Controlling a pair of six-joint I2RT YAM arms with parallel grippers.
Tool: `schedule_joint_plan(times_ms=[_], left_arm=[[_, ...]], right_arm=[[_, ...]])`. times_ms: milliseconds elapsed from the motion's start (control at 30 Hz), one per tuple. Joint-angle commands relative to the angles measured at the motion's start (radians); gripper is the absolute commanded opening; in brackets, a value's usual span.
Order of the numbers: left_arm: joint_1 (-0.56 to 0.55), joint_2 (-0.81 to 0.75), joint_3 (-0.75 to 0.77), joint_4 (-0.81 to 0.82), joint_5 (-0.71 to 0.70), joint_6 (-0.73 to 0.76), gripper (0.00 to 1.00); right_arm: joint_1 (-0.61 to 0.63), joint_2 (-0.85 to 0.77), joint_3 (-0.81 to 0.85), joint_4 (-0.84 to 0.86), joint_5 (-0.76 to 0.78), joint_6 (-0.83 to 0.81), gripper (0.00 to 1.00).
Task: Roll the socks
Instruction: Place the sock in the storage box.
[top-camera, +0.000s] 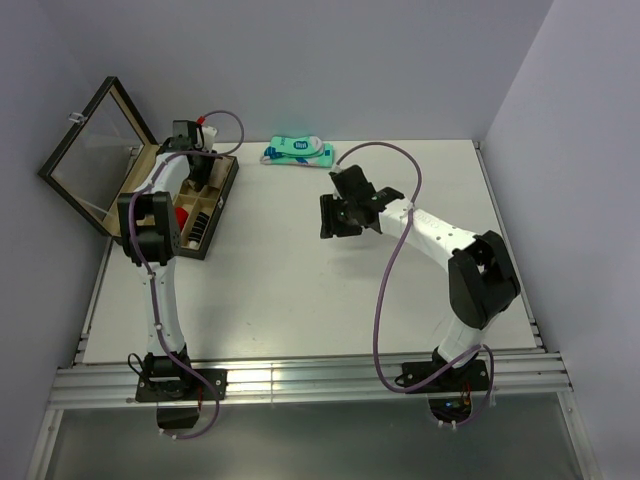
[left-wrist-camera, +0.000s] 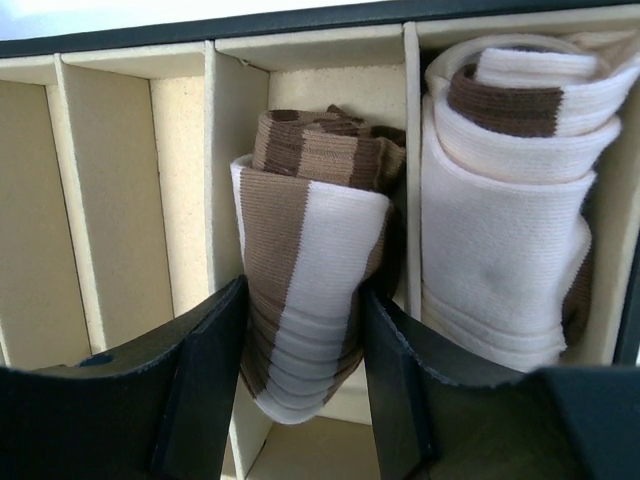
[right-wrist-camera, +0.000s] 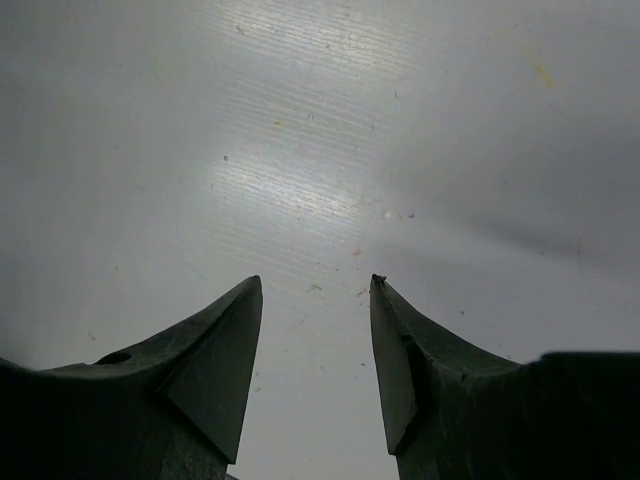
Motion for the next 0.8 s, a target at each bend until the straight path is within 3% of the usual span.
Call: schedule_joint_plan(times_ms=[0,767], left_arm=[[-0.009,-0.056,-0.011,-0.086,0.033,0.010,0.56],[-0.009,-0.120,-0.032,-0.055,0.011,0.033,0.62]], right_arm=[[0.009,0.014,0.045,-0.006,0.018,-0.015,0.55],[0.015,0.044,0.068,-0.016,0.009,-0.020,0.54]])
